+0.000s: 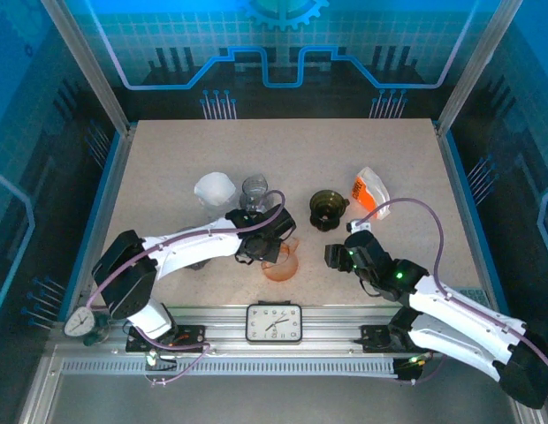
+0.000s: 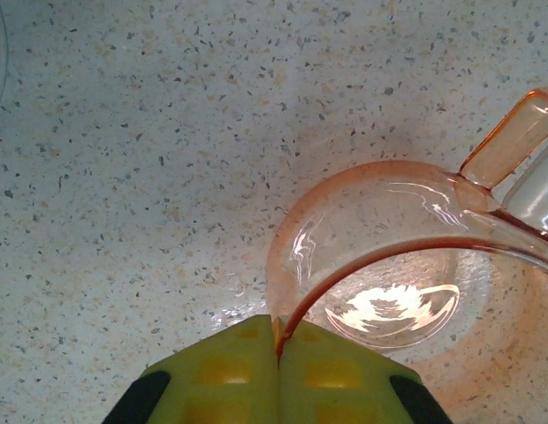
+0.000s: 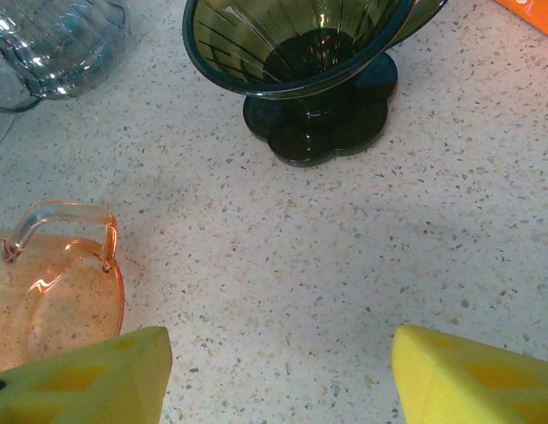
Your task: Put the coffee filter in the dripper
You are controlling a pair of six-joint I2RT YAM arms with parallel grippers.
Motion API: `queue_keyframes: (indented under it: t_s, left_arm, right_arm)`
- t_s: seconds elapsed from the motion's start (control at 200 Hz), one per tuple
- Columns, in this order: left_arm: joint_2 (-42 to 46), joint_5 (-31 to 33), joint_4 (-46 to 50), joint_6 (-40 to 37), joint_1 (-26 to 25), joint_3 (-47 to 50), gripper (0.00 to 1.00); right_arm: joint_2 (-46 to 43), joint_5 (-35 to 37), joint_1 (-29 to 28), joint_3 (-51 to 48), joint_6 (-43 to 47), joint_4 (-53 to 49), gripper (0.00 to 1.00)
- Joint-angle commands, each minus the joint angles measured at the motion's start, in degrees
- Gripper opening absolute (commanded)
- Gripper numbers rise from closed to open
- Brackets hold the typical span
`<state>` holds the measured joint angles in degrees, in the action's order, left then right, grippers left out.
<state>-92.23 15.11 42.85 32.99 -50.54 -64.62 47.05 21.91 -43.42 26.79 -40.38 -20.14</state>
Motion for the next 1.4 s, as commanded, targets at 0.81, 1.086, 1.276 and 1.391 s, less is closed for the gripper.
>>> queue_keyframes:
  t_s: [0.81, 1.086, 1.276, 1.391]
  left_arm:
    - [22.5, -0.04, -8.24, 0.48, -0.51, 3.6, 0.99]
    - [33.12, 0.28, -15.46, 0.45, -0.52, 12.62, 0.99]
    - [39.63, 0.73, -17.97, -0.75, -0.52, 17.09, 0.99]
    - [42.79, 1.79, -18.19, -1.47, -0.51, 19.05, 0.99]
  right_arm:
    - [10.99, -5.79, 10.77, 11.96, -2.69, -3.58, 0.7]
    - [21.61, -6.93, 15.42, 14.89, -10.7, 4.29, 0.67]
    - [25.87, -4.42, 16.32, 16.29, -14.22, 6.61, 0.64]
    - [28.8, -4.51, 16.96, 17.69, -15.59, 7.0, 0.62]
